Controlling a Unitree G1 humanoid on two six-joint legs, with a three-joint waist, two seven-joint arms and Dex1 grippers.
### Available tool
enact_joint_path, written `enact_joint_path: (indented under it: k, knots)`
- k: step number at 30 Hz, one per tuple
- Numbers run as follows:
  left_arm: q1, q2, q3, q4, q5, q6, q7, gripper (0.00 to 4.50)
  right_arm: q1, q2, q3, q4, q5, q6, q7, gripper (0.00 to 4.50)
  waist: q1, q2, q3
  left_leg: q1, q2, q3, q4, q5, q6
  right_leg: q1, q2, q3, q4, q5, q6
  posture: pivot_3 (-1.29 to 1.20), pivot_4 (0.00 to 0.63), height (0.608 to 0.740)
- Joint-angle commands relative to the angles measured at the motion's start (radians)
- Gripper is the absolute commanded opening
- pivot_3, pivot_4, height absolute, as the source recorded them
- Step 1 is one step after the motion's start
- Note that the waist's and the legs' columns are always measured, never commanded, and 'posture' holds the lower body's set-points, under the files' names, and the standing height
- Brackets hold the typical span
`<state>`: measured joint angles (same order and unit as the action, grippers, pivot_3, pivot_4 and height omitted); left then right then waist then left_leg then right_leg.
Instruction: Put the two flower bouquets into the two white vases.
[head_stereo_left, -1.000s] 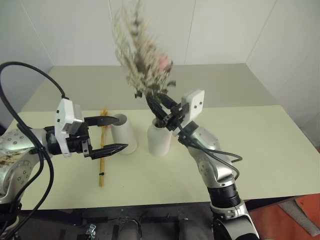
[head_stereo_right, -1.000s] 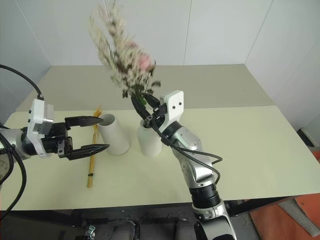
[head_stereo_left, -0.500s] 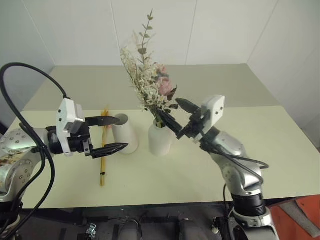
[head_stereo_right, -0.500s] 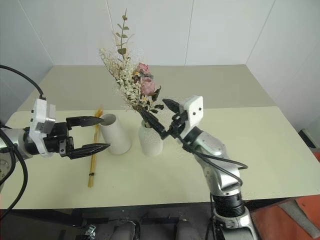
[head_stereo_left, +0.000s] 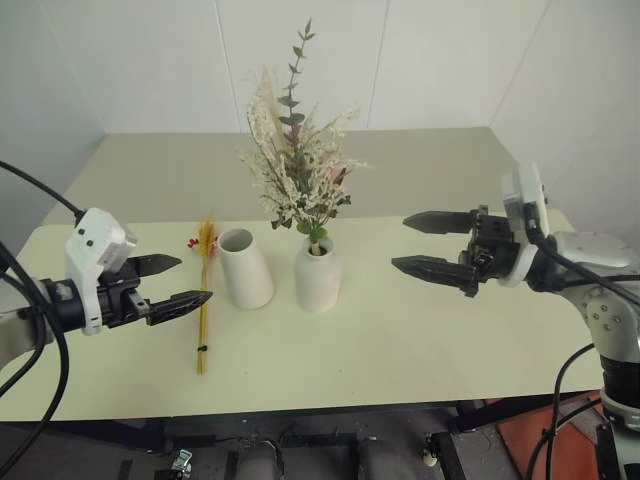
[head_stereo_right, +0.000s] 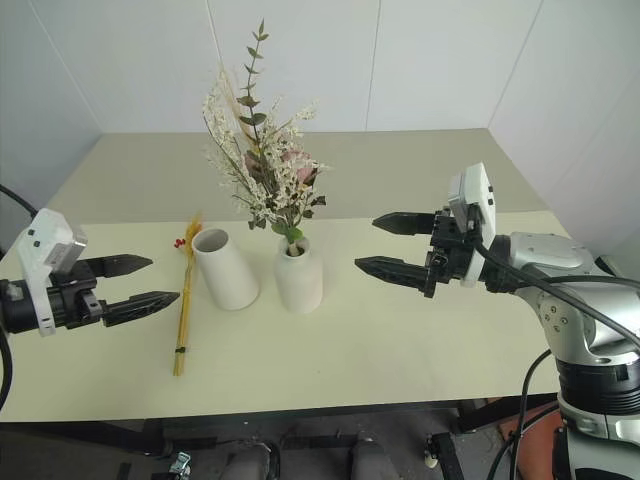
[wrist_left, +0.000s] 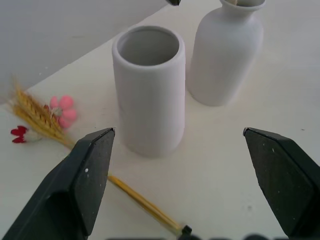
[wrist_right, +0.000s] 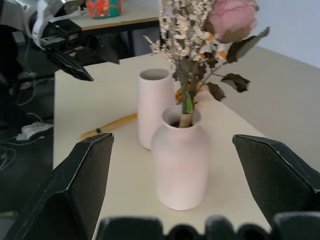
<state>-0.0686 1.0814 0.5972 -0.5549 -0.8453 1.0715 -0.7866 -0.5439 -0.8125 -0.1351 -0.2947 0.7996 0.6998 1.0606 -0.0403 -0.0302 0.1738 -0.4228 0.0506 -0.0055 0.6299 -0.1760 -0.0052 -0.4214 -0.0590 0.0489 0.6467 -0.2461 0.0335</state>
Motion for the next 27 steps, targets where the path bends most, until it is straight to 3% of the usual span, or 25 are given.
enact_joint_path:
  k: [1, 7, 13, 18, 27]
  knots:
    - [0.003, 0.023, 0.01, -0.041, -0.014, 0.081, 0.066, 4.5, -0.015, -0.017, 0.011, -0.035, -0.002, -0.04, 0.069, 4.49, 0.004, 0.0, 0.0, 0.0, 0.0, 0.0, 0.0, 0.0, 0.0, 0.0, 0.0, 0.0, 0.0, 0.0, 0.0, 0.0, 0.15, 0.74]
    - [-0.038, 0.054, -0.245, -0.008, 0.116, 0.138, 0.207, 4.5, -0.047, -0.011, 0.048, -0.036, -0.03, -0.067, 0.102, 4.49, 0.008, 0.0, 0.0, 0.0, 0.0, 0.0, 0.0, 0.0, 0.0, 0.0, 0.0, 0.0, 0.0, 0.0, 0.0, 0.0, 0.15, 0.74]
    - [-0.252, -0.103, -0.511, 0.182, 0.25, 0.221, 0.373, 4.5, -0.053, -0.024, 0.031, -0.033, -0.04, -0.084, 0.111, 4.49, 0.028, -0.001, 0.0, -0.001, -0.001, 0.001, 0.001, 0.0, 0.0, 0.0, 0.0, 0.001, 0.0, 0.003, -0.005, 0.0, 0.15, 0.74]
    - [-0.335, -0.167, -0.603, 0.272, 0.331, 0.238, 0.416, 4.5, -0.034, -0.038, 0.011, -0.053, -0.03, -0.084, 0.112, 4.49, 0.027, -0.003, 0.001, -0.003, -0.001, 0.001, 0.002, 0.0, 0.0, -0.001, 0.0, 0.001, -0.001, 0.004, -0.006, 0.0, 0.15, 0.74]
    - [-0.356, -0.222, -0.579, 0.308, 0.363, 0.244, 0.397, 1.77, -0.013, -0.046, -0.008, -0.074, -0.027, -0.08, 0.111, 4.5, 0.026, -0.003, 0.001, -0.001, -0.001, 0.001, 0.002, 0.0, 0.0, 0.0, 0.0, 0.001, 0.001, 0.004, -0.006, 0.0, 0.15, 0.74]
